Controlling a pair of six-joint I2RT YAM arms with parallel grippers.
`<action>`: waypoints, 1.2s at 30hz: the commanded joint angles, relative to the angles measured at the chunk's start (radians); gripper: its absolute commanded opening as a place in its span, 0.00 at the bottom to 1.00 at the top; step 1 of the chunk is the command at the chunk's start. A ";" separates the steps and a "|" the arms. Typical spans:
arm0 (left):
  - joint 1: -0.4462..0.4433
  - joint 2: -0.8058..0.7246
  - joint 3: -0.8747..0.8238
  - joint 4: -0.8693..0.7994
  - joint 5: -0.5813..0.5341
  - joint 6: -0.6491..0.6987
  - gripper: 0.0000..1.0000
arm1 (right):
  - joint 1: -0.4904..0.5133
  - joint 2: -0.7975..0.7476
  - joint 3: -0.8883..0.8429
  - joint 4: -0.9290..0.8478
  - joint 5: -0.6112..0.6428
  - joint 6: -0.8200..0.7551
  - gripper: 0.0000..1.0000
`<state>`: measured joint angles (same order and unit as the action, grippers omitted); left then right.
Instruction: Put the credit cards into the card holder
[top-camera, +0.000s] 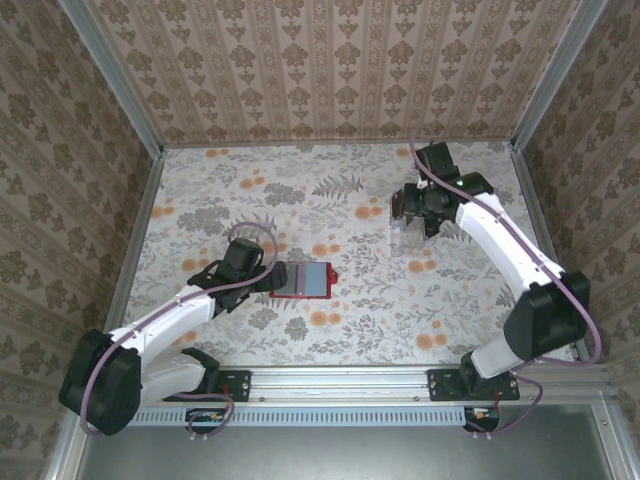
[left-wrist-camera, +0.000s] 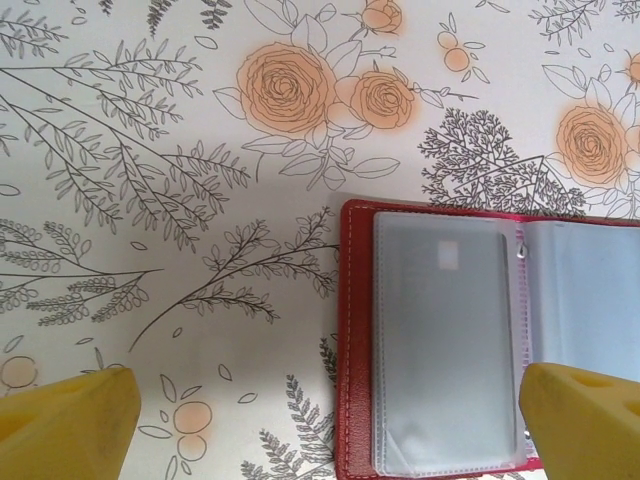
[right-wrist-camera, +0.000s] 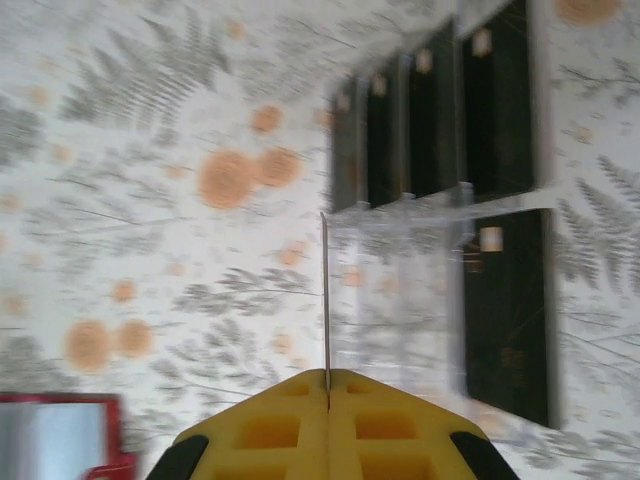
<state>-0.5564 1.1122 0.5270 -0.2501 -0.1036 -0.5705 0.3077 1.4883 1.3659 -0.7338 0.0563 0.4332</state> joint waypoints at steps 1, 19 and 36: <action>0.007 -0.010 0.017 -0.033 -0.008 0.049 1.00 | 0.086 -0.077 -0.124 0.141 -0.116 0.131 0.00; 0.012 0.047 -0.048 0.075 0.015 0.037 1.00 | 0.586 0.035 -0.661 1.141 0.084 0.551 0.00; 0.007 0.157 -0.022 0.091 -0.018 0.043 1.00 | 0.612 0.218 -0.740 1.465 0.082 0.637 0.00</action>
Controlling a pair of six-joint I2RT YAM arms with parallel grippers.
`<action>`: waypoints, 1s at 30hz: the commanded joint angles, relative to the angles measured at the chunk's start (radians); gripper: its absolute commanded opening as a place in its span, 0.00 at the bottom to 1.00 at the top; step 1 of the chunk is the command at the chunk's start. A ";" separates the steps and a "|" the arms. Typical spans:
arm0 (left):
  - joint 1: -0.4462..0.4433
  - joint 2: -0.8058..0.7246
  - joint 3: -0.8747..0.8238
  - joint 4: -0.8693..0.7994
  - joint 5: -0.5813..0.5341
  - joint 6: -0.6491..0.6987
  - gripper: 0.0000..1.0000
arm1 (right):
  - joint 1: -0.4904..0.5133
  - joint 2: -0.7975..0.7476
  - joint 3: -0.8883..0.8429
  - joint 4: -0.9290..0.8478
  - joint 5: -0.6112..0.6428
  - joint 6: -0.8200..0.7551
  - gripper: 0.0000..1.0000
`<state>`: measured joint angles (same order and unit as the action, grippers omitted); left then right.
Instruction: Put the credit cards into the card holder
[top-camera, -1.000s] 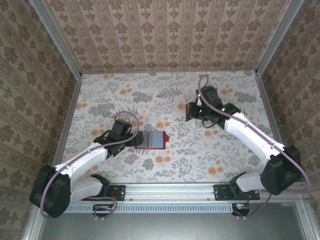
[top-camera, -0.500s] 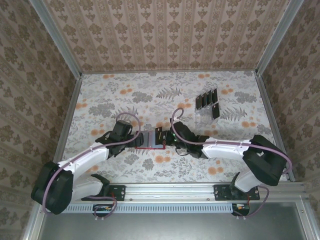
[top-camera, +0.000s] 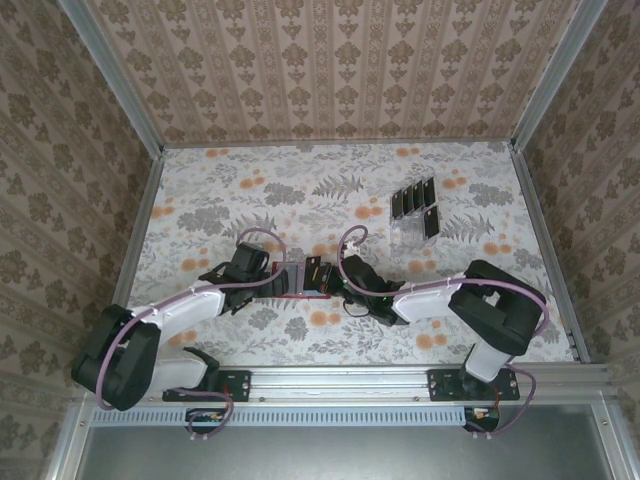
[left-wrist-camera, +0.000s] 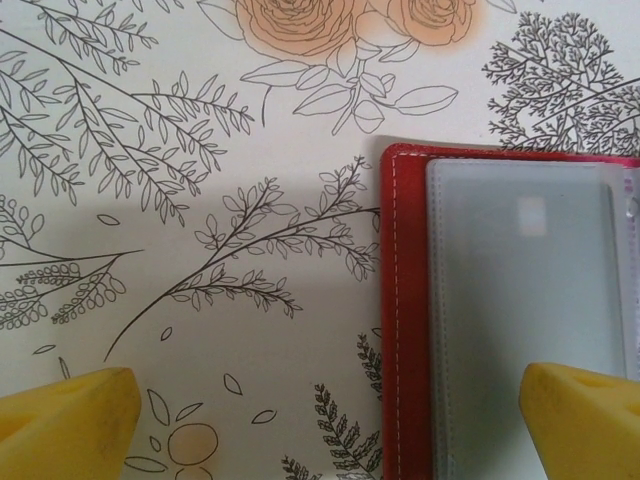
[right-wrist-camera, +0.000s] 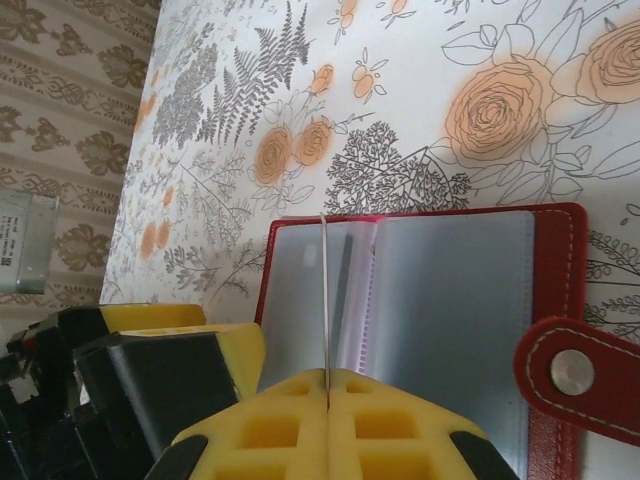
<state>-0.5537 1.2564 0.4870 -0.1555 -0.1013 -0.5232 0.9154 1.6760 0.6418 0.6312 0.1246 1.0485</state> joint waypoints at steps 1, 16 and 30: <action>0.005 0.017 0.016 -0.007 -0.024 -0.006 1.00 | 0.004 0.038 -0.017 0.115 0.011 0.023 0.00; -0.014 0.049 0.016 -0.104 -0.115 -0.109 1.00 | 0.005 0.146 -0.011 0.240 0.017 0.038 0.00; -0.023 0.055 0.021 -0.115 -0.128 -0.120 1.00 | 0.004 0.197 0.012 0.285 0.014 0.042 0.00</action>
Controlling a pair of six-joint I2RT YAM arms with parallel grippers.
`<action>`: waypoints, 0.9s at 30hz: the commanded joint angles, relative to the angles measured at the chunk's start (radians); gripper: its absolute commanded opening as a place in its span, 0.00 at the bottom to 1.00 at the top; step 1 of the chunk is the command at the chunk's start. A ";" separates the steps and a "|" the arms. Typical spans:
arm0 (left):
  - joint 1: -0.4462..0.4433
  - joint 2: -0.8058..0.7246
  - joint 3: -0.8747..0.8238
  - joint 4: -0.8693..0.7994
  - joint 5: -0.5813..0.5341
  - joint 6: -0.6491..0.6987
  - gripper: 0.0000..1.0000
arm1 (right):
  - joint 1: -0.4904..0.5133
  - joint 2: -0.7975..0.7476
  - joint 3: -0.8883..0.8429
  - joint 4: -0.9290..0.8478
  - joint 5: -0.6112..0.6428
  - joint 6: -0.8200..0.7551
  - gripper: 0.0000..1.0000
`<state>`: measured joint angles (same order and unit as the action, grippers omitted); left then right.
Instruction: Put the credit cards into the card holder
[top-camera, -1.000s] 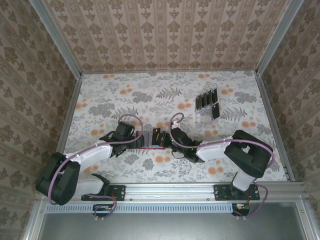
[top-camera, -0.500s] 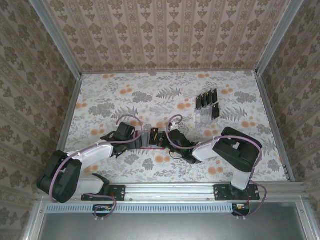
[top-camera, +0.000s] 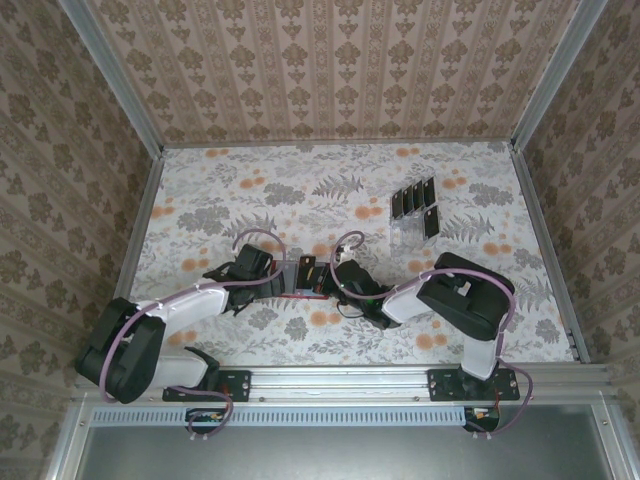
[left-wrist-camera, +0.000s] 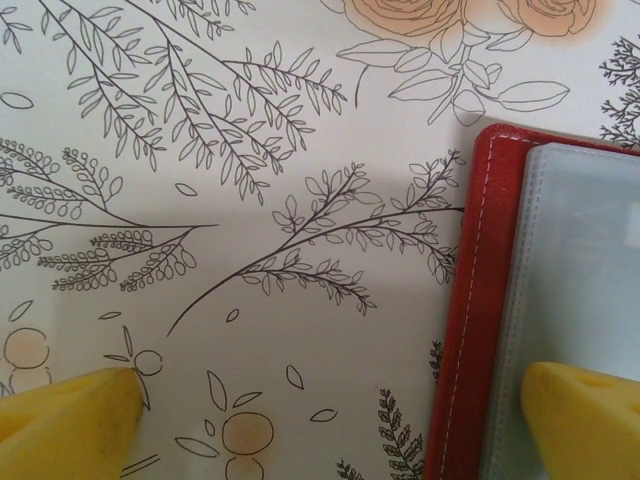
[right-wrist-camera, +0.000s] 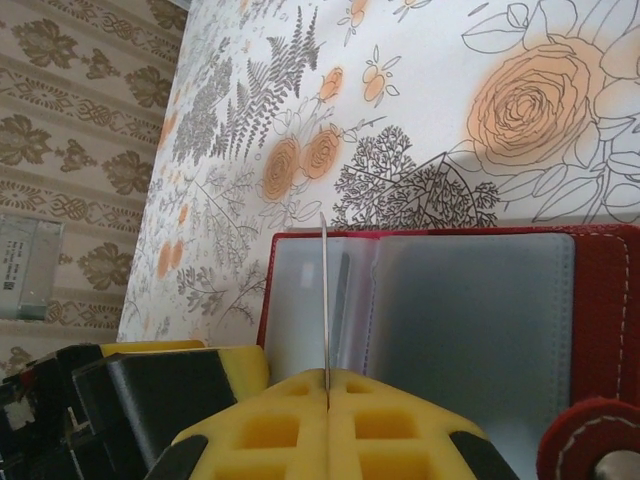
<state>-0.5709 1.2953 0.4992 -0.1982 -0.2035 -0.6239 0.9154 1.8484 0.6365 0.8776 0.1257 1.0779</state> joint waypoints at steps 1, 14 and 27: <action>-0.006 0.016 0.009 -0.072 -0.026 -0.019 1.00 | 0.004 0.028 0.020 0.041 0.014 0.013 0.00; -0.010 0.011 0.006 -0.077 -0.031 -0.024 1.00 | 0.005 0.081 0.022 0.095 -0.005 0.050 0.00; -0.013 -0.010 0.018 -0.099 -0.042 -0.020 1.00 | 0.002 0.080 -0.013 0.106 0.011 0.071 0.00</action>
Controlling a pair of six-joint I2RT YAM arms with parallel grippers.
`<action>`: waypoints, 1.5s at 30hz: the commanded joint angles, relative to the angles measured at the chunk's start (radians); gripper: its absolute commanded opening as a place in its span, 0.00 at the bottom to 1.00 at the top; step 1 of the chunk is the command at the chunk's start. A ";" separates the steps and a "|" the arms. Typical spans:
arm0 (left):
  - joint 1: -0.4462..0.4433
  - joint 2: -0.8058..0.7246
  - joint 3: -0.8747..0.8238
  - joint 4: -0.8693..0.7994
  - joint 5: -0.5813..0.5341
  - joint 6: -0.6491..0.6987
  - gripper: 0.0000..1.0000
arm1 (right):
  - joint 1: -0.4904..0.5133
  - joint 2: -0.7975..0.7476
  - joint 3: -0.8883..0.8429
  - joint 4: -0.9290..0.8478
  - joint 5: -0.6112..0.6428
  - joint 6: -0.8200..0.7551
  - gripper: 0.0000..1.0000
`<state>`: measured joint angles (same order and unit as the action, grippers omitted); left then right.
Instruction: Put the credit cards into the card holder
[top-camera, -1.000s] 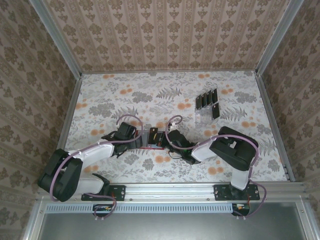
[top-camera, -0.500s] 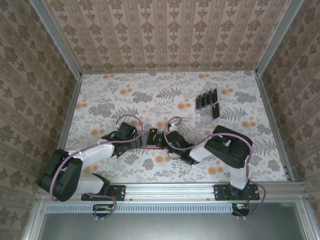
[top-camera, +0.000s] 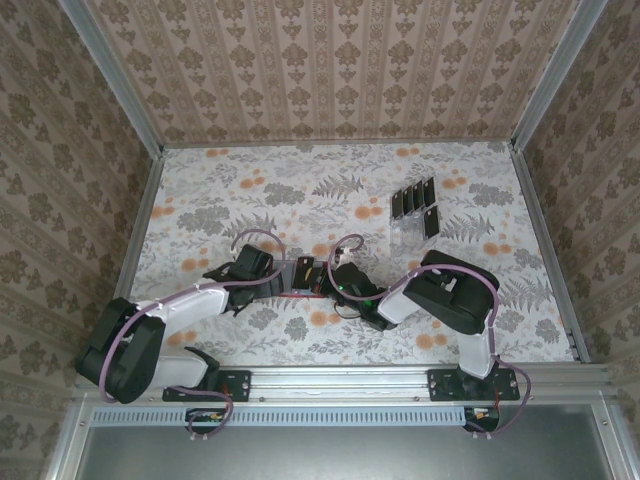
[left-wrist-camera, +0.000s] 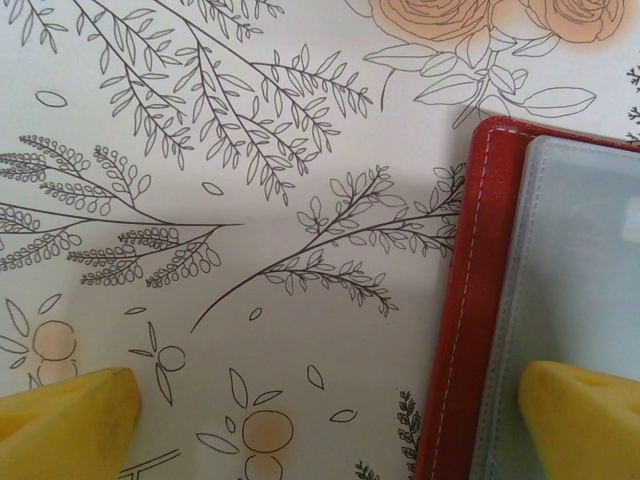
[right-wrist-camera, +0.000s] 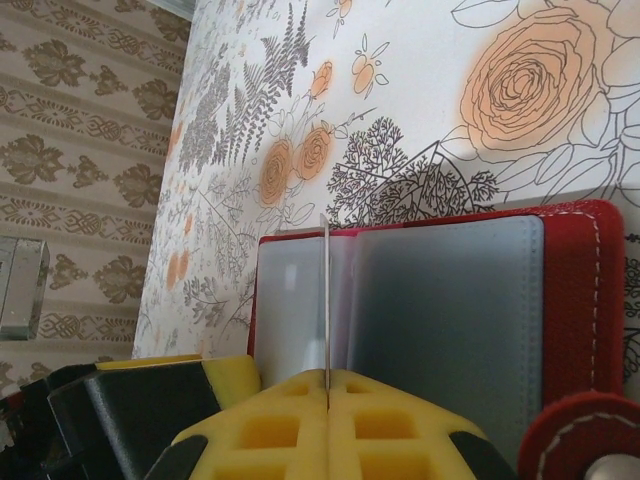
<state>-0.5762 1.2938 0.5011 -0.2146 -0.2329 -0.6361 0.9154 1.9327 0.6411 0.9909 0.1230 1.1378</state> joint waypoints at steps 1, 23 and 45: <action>-0.008 -0.013 0.020 -0.085 -0.008 -0.007 1.00 | 0.000 -0.014 -0.022 -0.024 0.019 0.007 0.00; -0.081 -0.041 0.078 -0.091 0.034 -0.012 1.00 | -0.150 -0.225 0.013 -0.655 -0.030 -0.209 0.00; -0.034 -0.013 0.073 -0.127 -0.041 -0.004 1.00 | -0.152 -0.223 0.080 -0.326 -0.298 -0.187 0.00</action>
<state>-0.6147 1.2724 0.5972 -0.3157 -0.2436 -0.6140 0.7597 1.6810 0.6975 0.5755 -0.1314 0.9260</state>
